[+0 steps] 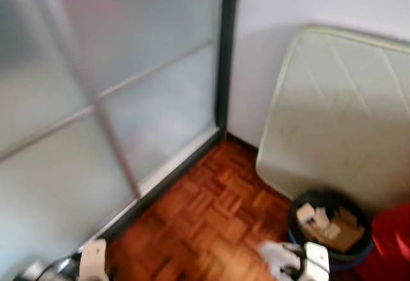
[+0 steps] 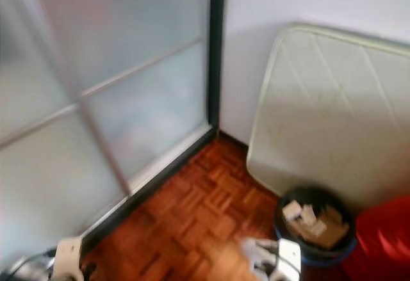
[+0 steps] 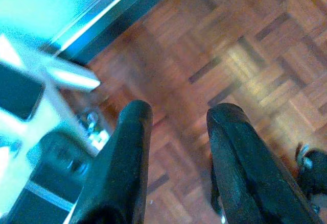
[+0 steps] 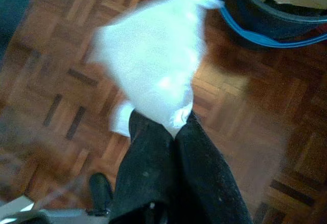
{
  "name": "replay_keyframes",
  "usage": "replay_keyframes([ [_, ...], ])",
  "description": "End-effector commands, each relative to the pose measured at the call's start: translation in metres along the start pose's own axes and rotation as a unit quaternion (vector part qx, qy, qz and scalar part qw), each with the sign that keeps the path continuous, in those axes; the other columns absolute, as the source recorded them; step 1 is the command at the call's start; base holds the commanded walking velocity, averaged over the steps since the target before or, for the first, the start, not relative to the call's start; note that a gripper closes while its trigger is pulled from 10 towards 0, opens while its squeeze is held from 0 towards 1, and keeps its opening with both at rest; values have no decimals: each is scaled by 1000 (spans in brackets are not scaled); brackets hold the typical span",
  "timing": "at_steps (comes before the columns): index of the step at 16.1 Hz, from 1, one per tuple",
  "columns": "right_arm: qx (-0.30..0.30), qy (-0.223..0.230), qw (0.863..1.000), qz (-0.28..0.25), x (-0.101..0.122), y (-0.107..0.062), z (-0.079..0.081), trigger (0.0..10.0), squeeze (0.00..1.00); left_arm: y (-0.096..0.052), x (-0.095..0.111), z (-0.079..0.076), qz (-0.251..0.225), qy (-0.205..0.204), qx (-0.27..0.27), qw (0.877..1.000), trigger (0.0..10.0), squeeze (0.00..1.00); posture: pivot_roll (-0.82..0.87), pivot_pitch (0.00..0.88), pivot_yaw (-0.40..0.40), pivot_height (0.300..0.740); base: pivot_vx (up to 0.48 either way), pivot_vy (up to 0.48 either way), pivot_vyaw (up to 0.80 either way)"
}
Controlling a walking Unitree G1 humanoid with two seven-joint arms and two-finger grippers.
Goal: Clean up the room
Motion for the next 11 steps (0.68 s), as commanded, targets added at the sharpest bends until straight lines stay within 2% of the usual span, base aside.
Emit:
replay_keyframes([
  [1, -8, -1, 1000, -3, 2, -1, -5, 10000, 0, 1, 1, -5, 0, 7, -9, 1000, 10000, 0, -3, 0, 22, 740, 326, 0, 0],
  [8, -10, -1, 1000, -3, 2, -1, -6, 10000, 0, 0, 1, -6, 0, 9, -12, 1000, 10000, 0, -3, 0, 20, 740, 327, 0, 0],
  [9, -10, 0, 1000, -2, 2, -1, -6, 10000, 0, 0, 1, -6, 0, 9, -13, 1000, 10000, 0, 1, 0, 19, 740, 0, 0, 0],
  [11, -10, -3, 1000, 2, 1, -1, -6, 10000, 0, 0, 1, -8, -3, 9, -18, 1000, 10000, 0, 4, 0, 18, 740, 0, 0, -700],
])
Point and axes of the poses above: a point about 5 cm out from each wrist's last joint towards the gripper, its own y axis pointing out of the wrist towards the gripper, its own x axis along the axis of the wrist's last joint, z = x × y, the point moved 3 cm from there along y, pointing out of the wrist towards the gripper, and after that the axes turned 10 degrees about y, right-handed, at the moved point
